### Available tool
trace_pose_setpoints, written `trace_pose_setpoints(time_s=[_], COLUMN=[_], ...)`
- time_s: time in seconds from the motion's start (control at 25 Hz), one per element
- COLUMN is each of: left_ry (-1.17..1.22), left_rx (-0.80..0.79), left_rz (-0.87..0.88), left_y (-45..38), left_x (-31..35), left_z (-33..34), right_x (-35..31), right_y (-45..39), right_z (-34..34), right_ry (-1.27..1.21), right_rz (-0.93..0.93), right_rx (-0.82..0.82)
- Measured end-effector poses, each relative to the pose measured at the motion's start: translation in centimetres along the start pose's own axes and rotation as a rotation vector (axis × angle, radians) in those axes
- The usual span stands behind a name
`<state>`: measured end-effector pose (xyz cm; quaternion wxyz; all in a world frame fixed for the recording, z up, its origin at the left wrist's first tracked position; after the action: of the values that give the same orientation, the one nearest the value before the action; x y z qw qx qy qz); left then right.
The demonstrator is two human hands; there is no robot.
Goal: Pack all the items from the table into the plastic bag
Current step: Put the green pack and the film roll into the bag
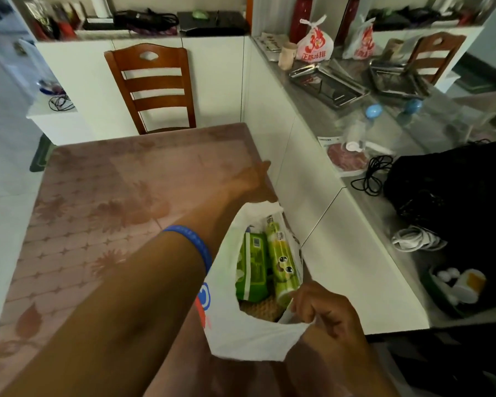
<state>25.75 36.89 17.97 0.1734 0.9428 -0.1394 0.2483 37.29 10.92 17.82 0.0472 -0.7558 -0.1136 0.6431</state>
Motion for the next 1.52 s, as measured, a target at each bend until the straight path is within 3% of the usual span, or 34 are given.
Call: trace_pose_setpoints(time_s=[0.16,0.24,0.32,0.48,0.56,0.6,0.68,0.72,0.76,0.8,0.88,1.08,1.16,1.24,1.32,1.52], left_ry=[-0.201,-0.219,-0.12,-0.101,-0.077,-0.074,-0.048,-0.033,-0.015,0.006,-0.016,-0.156,0.046,0.49,0.841,1.135], left_rx=[-0.298,-0.364,-0.3,-0.223,-0.195,-0.196,-0.219,-0.238,-0.251,-0.257,-0.223,-0.129,-0.046,0.084,0.208,0.453], left_rz=[0.002,0.051,-0.008,-0.089,-0.111,-0.125,-0.15,-0.158,-0.164,-0.178,-0.177,-0.181,-0.254,-0.362,-0.339,-0.215], left_y=[-3.3,-3.8,-4.3,-5.2,-5.5,-5.6,-5.4,-5.4,-5.4,-5.3,-5.1,-3.7,-2.2,0.7,4.2,13.8], left_x=[-0.9,-0.7,-1.0,0.1,0.7,0.8,0.9,0.6,0.4,0.1,-0.4,-2.3,-3.5,-5.1,-6.1,-11.9], left_z=[7.4,10.1,11.3,12.2,12.2,12.3,11.9,11.6,11.3,11.1,10.7,7.7,5.0,0.9,-3.8,-10.2], right_x=[2.3,3.2,3.7,5.5,4.8,4.5,4.0,4.2,5.2,6.0,7.4,8.6,8.8,8.6,8.0,2.7], right_y=[-1.0,-1.7,-1.5,-0.8,-1.4,-1.6,-2.7,-3.0,-3.1,-3.3,-4.1,-5.0,-5.0,-5.1,-5.3,-8.0], right_z=[-1.7,-2.2,-2.6,-3.6,-4.0,-4.1,-4.5,-4.5,-4.6,-4.4,-3.6,-3.5,-3.4,-2.7,-2.4,-3.5], right_ry=[-0.065,-0.107,-0.143,-0.128,-0.201,-0.236,-0.255,-0.145,0.083,0.29,0.434,0.62,0.69,0.726,0.759,0.988], right_rz=[-0.02,-0.072,-0.08,0.124,0.111,0.129,0.401,0.562,0.67,0.77,0.886,0.87,0.844,0.792,0.7,0.485], right_rx=[-0.063,-0.078,-0.095,-0.113,-0.111,-0.064,0.118,0.213,0.202,0.112,-0.086,-0.236,-0.235,-0.274,-0.292,-0.302])
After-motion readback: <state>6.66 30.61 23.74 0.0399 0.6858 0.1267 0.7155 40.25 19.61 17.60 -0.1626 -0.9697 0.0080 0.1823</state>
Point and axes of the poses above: each hand's wrist, its own y-axis away from the middle knuckle, its own z-axis out of the palm, x = y × z, the point moved 3 cm from there along -y, towards the middle knuckle
